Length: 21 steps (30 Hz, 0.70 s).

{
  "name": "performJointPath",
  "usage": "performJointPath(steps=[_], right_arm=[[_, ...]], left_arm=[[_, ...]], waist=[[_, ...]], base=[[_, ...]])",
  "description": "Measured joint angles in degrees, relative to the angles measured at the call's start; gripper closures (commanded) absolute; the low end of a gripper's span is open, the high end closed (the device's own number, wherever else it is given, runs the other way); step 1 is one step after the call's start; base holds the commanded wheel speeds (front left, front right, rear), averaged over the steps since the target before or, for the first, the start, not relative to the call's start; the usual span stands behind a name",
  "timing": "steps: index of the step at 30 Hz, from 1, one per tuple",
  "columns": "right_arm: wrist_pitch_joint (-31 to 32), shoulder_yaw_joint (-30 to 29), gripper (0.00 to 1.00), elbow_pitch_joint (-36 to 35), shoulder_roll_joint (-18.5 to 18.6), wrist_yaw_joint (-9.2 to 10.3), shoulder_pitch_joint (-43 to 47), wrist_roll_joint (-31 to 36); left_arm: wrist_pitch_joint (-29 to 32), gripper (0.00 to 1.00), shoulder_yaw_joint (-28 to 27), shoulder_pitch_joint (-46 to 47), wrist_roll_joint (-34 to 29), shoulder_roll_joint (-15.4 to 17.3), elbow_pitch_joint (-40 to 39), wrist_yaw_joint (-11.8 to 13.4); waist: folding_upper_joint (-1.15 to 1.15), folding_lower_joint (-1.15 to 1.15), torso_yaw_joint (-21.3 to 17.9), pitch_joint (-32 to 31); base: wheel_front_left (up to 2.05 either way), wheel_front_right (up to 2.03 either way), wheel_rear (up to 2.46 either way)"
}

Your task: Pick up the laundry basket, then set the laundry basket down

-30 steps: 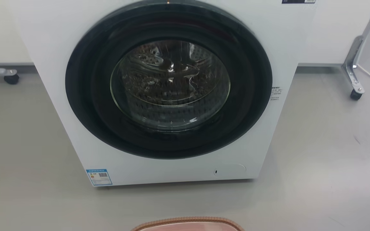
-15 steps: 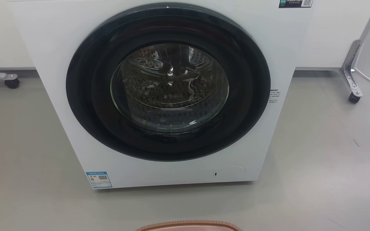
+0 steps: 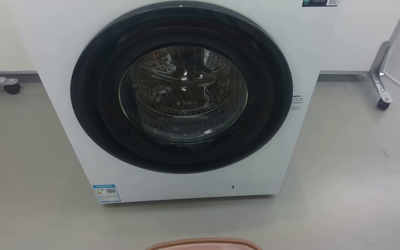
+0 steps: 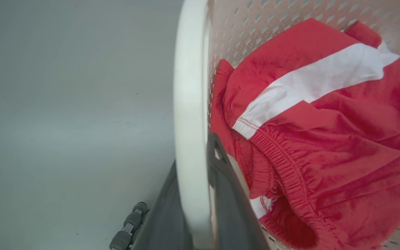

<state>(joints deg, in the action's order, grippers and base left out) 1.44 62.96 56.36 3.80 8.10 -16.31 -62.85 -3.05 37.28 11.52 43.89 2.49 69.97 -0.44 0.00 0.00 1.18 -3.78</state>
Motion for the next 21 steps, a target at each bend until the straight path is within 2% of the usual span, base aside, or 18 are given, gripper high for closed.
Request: performJointPath(steps=[21], right_arm=[[-1.07,2.85,1.0,0.34,0.0,0.0,-0.86,-3.14]], left_arm=[[-0.04,1.0,0.35,0.14,1.62,0.0,0.19,0.27]], waist=[[0.0,0.0,-0.42,0.2]], base=[[0.0,0.0,0.0]])
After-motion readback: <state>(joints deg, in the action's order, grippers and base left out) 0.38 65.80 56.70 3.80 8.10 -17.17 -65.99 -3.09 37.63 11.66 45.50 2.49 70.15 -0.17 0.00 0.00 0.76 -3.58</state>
